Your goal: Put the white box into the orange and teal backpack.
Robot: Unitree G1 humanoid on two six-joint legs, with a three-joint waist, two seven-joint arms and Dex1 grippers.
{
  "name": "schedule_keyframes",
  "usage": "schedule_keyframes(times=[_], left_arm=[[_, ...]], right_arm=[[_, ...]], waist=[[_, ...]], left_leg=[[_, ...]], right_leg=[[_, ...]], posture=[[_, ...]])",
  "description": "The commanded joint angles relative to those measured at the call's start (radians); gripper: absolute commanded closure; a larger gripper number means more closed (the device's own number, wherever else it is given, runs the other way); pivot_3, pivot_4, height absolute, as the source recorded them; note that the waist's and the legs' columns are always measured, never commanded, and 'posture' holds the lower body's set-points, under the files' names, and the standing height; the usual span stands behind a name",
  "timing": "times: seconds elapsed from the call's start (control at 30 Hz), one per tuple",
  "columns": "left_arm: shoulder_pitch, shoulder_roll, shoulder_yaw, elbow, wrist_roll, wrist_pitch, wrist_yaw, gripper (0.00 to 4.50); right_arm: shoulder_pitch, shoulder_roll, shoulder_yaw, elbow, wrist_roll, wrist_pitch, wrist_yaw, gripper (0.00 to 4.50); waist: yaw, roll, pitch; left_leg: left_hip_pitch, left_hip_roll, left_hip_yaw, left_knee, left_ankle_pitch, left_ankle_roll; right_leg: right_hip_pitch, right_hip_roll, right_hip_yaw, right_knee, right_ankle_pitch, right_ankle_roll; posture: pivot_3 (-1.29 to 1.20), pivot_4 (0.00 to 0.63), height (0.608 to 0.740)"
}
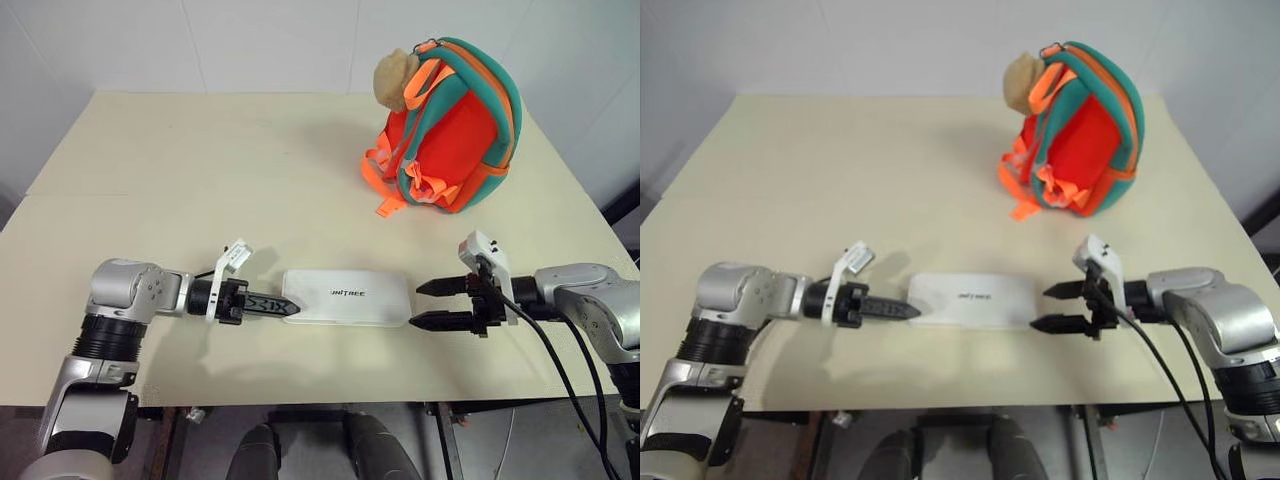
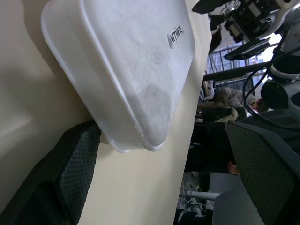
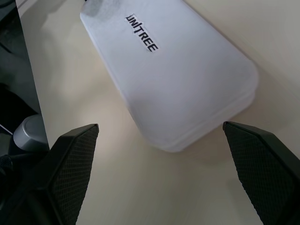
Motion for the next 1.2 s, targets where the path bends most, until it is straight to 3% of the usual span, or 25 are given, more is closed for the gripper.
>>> schedule_keyframes(times=[0.03, 0.47, 1.0, 1.1, 1.2], left_arm=[[0.011, -0.051, -0.024, 0.026, -0.005, 0.018, 0.043, 0.03], [-0.025, -0.123, 0.051, 0.103, -0.044, 0.098, 0.093, 0.03], [-0.102, -0.160, 0.122, 0.258, -0.111, 0.160, 0.081, 0.03], [-0.112, -0.161, 0.138, 0.281, -0.131, 0.160, 0.080, 0.59], [-0.123, -0.157, 0.150, 0.304, -0.158, 0.160, 0.082, 1.48]], right_arm=[[-0.023, 0.030, 0.014, 0.017, 0.003, -0.006, -0.004, 0.00], [-0.083, 0.067, 0.071, 0.098, -0.029, -0.047, 0.036, 0.00], [-0.012, -0.001, 0.092, 0.092, -0.077, -0.175, 0.174, 0.00], [0.004, -0.008, 0.086, 0.088, -0.081, -0.183, 0.178, 0.00], [0.015, -0.014, 0.081, 0.088, -0.084, -0.193, 0.185, 0.00]], waist=[[0.004, 0.000, 0.000], [0.001, 0.000, 0.000], [-0.004, 0.000, 0.000], [-0.003, 0.000, 0.000], [-0.003, 0.000, 0.000]], left_leg=[[0.000, 0.000, 0.000, 0.000, 0.000, 0.000], [0.004, -0.001, -0.001, 0.002, 0.000, 0.000], [0.004, -0.001, -0.002, 0.001, 0.000, 0.000], [0.003, -0.001, -0.002, 0.001, 0.000, 0.000], [0.003, -0.001, -0.002, 0.001, 0.000, 0.000]], right_leg=[[0.000, 0.000, 0.000, 0.000, 0.000, 0.000], [0.006, 0.000, 0.000, -0.002, 0.001, 0.001], [0.006, 0.000, -0.002, -0.002, 0.001, 0.001], [0.006, 0.000, -0.002, -0.002, 0.001, 0.001], [0.006, 0.000, -0.002, -0.002, 0.001, 0.001]], posture=[[0.00, 0.150, 0.740], [0.00, 0.150, 0.740], [0.00, 0.150, 0.740], [0.00, 0.150, 0.740], [0.00, 0.150, 0.740]])
